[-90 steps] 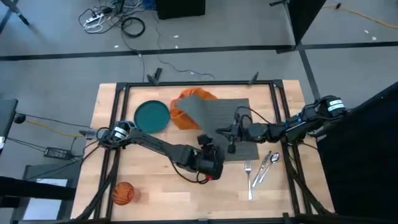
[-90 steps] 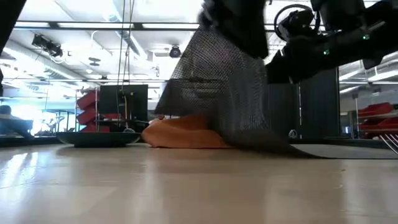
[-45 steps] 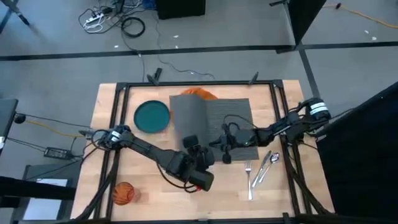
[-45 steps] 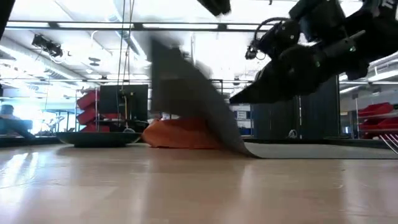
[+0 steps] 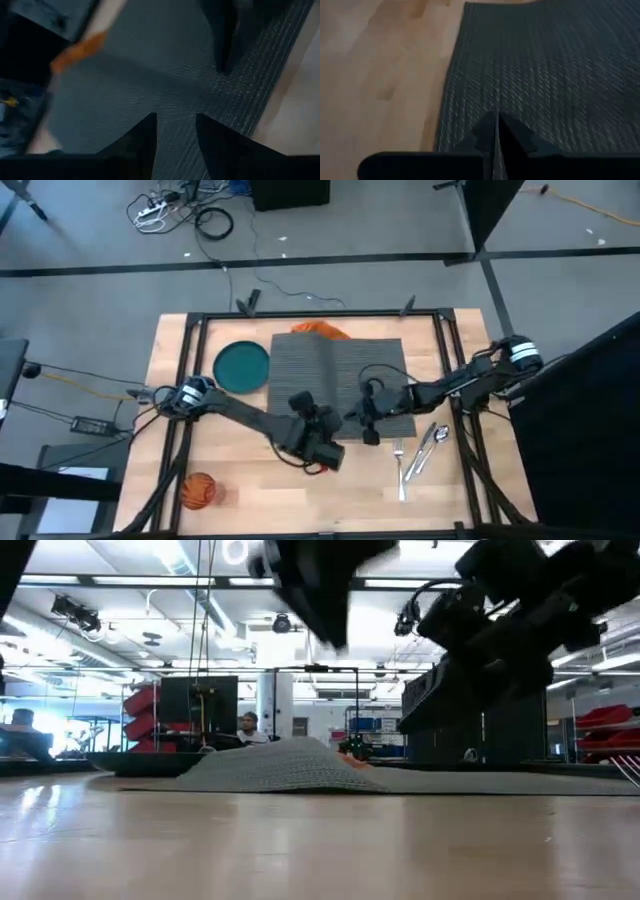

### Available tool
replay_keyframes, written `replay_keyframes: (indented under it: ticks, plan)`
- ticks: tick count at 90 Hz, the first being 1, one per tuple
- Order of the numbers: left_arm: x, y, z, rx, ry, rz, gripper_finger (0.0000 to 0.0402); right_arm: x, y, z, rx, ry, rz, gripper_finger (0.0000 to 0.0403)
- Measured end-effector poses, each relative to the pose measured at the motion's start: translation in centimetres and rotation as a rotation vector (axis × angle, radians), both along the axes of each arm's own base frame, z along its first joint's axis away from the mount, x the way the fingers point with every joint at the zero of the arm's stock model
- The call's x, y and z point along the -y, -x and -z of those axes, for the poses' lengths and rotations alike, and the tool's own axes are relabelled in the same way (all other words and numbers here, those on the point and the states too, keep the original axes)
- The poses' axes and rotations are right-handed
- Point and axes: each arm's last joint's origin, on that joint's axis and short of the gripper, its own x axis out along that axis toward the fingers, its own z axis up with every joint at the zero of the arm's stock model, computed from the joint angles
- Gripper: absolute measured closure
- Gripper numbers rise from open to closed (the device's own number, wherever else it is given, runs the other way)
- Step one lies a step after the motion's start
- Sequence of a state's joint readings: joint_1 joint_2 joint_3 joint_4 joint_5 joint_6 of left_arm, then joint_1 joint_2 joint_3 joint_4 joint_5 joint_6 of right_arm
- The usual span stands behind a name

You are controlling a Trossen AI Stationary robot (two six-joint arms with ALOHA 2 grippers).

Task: Set table place
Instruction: Prepare the gray placemat to the center of the table

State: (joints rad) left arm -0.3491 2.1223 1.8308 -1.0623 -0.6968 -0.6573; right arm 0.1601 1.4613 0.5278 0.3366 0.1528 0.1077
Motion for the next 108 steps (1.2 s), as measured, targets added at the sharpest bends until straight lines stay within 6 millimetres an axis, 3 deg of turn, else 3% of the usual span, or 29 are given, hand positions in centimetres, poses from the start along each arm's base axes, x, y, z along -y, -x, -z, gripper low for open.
replay_keyframes:
  ticks: [18,36,76,94,108]
  plan:
    - [-1.8,-0.4,5.7,0.024,0.137,0.007,0.0282,1.7,3.2,-0.7,-0.214,-0.054,0.124,0.0403]
    - [-1.0,0.9,8.6,-0.025,0.275,0.061,0.0282,1.2,4.8,-0.4,-0.324,-0.071,0.122,0.0403]
    - [3.2,3.0,8.7,-0.075,0.389,0.053,0.0282,-0.7,5.8,-2.0,-0.273,-0.155,0.058,0.0403]
    - [5.5,2.4,6.0,-0.068,0.435,0.119,0.0282,-0.6,5.3,-1.7,-0.256,-0.094,0.070,0.0403]
    - [5.5,2.4,3.6,-0.076,0.316,0.095,0.0282,0.2,4.2,-2.3,-0.131,-0.048,0.122,0.0403]
